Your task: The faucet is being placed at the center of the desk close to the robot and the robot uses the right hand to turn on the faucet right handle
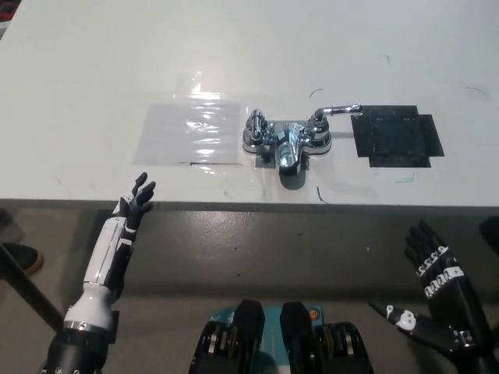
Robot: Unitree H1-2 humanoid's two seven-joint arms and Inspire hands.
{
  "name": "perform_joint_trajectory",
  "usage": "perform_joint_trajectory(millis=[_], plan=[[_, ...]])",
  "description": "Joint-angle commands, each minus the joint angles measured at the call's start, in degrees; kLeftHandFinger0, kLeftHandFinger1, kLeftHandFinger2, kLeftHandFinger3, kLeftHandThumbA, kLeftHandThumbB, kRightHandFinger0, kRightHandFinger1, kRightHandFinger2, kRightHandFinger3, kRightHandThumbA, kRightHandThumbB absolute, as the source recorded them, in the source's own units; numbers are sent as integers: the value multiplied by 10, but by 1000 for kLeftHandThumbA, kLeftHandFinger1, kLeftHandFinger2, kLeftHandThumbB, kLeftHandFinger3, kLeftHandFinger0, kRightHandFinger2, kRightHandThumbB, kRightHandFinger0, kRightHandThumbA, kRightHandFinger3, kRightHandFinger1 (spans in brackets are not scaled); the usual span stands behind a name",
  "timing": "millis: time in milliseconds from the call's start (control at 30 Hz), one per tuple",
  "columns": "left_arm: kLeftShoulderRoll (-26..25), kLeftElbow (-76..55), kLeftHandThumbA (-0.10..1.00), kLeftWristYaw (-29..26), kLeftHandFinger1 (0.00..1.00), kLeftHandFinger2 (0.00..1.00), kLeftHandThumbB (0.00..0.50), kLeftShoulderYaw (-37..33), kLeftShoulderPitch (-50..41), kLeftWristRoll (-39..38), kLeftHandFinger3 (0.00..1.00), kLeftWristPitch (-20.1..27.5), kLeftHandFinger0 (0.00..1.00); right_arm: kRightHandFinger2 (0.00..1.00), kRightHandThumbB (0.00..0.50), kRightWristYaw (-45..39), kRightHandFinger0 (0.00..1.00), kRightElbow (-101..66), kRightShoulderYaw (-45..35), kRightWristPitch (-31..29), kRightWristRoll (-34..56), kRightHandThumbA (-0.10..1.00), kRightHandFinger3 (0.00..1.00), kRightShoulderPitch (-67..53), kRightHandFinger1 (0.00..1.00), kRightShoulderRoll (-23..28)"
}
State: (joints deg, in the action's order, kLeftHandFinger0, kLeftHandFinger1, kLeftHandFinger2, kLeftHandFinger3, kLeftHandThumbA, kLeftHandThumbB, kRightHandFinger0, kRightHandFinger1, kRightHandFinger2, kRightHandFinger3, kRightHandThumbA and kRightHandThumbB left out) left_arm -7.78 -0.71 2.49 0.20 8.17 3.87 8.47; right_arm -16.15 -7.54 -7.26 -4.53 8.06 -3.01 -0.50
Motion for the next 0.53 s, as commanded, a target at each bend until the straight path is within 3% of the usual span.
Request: perform_joint_trajectory(millis=[0,133,233,400,500], plan=[[-8,-30,1000,10,1000,1000,301,-5,8,1,1000,12,1000,1000,105,32,1000,13,5,-88,-27,1000,1000,23,1000,-3],[-7,-31,1000,11,1000,1000,299,-8,2,-1,1000,9,1000,1000,93,33,1000,20,8,-103,-26,1000,1000,19,1000,-1],[-8,-33,1000,11,1000,1000,285,-8,-1,-1,1000,10,1000,1000,107,36,1000,23,11,-105,-27,1000,1000,18,1000,0],[-7,-39,1000,10,1000,1000,306,-7,-5,-2,1000,6,1000,1000,151,41,1000,19,16,-95,-18,1000,1000,15,1000,-2],[-8,-39,1000,11,1000,1000,309,-7,-7,-1,1000,4,1000,1000,136,42,1000,18,19,-95,-18,1000,1000,16,1000,-1]])
